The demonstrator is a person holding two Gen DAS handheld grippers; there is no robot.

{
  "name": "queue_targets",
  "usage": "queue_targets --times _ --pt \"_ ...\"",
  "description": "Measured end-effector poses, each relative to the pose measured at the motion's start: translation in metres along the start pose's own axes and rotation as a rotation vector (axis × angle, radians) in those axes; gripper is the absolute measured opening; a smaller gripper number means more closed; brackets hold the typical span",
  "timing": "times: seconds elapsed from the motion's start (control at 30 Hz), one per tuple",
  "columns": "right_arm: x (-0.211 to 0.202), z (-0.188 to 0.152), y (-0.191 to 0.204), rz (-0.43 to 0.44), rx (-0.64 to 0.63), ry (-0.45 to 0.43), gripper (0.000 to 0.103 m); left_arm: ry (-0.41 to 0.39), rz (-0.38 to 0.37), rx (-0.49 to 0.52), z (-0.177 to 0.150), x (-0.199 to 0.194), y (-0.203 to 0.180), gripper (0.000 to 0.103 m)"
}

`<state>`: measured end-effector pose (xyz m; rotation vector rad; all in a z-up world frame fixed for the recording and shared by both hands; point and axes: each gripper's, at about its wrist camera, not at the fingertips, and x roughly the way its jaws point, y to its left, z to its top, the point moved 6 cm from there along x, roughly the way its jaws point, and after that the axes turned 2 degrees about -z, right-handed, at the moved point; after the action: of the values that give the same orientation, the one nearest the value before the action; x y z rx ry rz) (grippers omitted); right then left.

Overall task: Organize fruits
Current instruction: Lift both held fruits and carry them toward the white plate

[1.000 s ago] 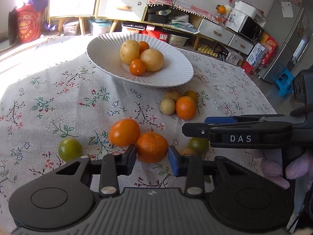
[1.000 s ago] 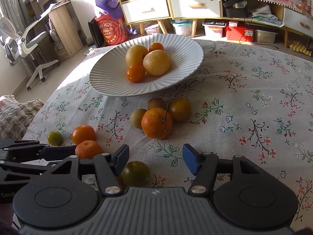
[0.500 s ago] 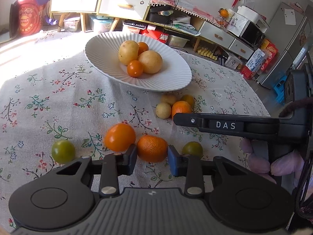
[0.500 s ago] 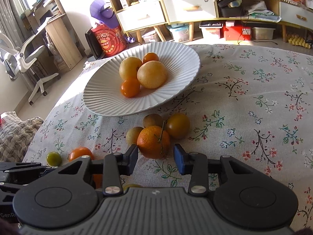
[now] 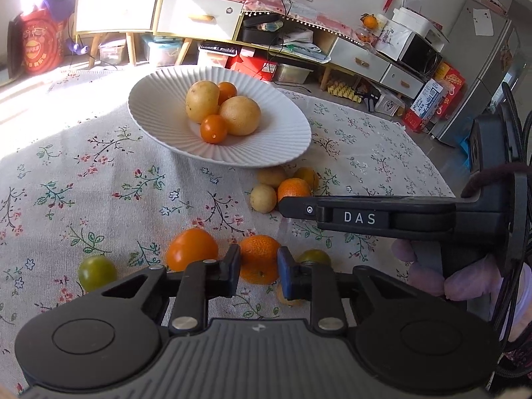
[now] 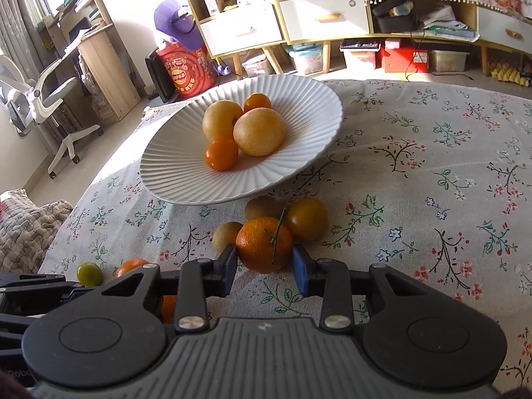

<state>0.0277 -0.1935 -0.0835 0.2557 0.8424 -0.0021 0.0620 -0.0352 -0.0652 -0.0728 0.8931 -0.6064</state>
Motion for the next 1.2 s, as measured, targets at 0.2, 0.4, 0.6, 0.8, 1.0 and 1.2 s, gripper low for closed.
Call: queue_targets --times 0.2,0.4,0.6,0.8,1.0,1.2 --pt "0.0 0.001 0.0 0.012 0.01 0.019 0.035 0.024 -0.007 0.02 -0.001 0.004 -0.003 0.015" --pt "0.003 0.005 0.002 0.025 -0.012 0.018 0.038 0.054 -0.006 0.04 -0.002 0.01 -0.007 0.019" --pt "0.007 0.005 0.002 0.023 -0.017 0.019 0.035 0.065 -0.004 0.035 -0.003 0.012 -0.01 0.019" --pt "0.003 0.002 0.003 0.02 -0.019 0.022 0.034 0.051 -0.012 0.03 0.002 0.007 -0.014 0.0" --pt "-0.005 0.006 0.003 0.02 -0.013 0.024 0.034 0.064 -0.007 0.074 0.0 0.011 -0.02 0.0" --pt "-0.011 0.007 0.005 0.016 -0.006 0.021 0.034 0.027 0.001 0.117 0.003 0.013 -0.03 0.024"
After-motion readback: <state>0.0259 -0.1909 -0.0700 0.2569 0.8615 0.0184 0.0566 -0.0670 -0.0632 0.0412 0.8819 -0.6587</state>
